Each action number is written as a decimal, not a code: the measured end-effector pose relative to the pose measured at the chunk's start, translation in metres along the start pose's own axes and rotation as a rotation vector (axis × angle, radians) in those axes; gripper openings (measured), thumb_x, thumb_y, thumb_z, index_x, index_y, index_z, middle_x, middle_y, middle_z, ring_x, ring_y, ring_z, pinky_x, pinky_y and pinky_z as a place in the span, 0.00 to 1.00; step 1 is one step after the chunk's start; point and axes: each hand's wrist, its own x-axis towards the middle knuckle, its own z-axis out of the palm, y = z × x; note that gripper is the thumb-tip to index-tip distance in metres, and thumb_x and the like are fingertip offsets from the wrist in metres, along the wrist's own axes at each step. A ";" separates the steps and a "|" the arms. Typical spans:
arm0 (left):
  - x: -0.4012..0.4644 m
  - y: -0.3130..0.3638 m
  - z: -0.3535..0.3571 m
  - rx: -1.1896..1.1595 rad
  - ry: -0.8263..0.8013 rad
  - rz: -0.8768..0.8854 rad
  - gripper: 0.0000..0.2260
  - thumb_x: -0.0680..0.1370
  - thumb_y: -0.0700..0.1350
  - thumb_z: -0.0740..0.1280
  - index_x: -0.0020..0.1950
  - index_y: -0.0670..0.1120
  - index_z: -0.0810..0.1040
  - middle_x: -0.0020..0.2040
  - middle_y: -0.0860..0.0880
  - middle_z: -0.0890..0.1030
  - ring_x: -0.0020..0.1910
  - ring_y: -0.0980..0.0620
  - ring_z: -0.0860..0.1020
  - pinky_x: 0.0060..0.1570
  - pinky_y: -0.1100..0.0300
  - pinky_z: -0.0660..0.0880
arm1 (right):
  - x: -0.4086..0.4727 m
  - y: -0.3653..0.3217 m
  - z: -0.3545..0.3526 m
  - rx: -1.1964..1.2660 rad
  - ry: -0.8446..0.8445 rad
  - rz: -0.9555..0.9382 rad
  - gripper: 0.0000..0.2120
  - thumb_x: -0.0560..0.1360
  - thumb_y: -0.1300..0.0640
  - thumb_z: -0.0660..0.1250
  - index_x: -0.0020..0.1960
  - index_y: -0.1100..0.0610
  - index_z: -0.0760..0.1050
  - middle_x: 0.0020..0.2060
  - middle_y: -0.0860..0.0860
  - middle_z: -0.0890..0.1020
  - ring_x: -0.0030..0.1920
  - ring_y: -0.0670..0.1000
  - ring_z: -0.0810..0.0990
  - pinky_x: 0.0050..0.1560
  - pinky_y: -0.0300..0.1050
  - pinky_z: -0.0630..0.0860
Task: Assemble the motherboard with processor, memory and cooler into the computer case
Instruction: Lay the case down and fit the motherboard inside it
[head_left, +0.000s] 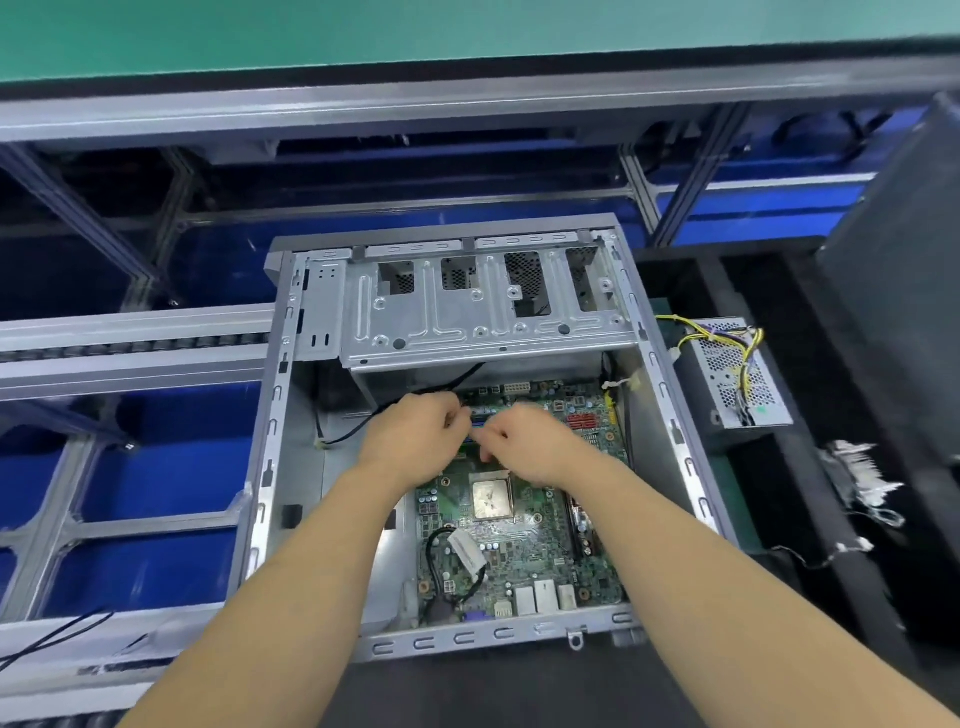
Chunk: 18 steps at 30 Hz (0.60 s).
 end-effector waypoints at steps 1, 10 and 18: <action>-0.001 0.003 -0.001 -0.002 0.014 0.005 0.18 0.81 0.53 0.59 0.33 0.49 0.69 0.27 0.52 0.72 0.30 0.49 0.73 0.28 0.59 0.63 | -0.002 -0.001 -0.002 -0.028 0.048 -0.013 0.22 0.84 0.52 0.59 0.34 0.57 0.76 0.24 0.50 0.72 0.23 0.46 0.68 0.26 0.40 0.65; -0.009 0.042 -0.019 0.042 0.145 0.012 0.17 0.80 0.55 0.57 0.34 0.50 0.70 0.33 0.53 0.76 0.34 0.46 0.75 0.33 0.57 0.68 | -0.037 -0.018 -0.015 -0.296 0.458 -0.042 0.12 0.83 0.52 0.57 0.46 0.53 0.75 0.38 0.50 0.80 0.38 0.55 0.77 0.35 0.47 0.68; -0.040 0.074 -0.006 -0.043 0.137 0.111 0.03 0.79 0.50 0.58 0.50 0.53 0.67 0.44 0.51 0.76 0.39 0.48 0.74 0.32 0.55 0.65 | -0.080 -0.017 0.001 -0.543 0.664 0.135 0.20 0.81 0.52 0.58 0.72 0.51 0.66 0.61 0.54 0.76 0.62 0.58 0.73 0.57 0.55 0.70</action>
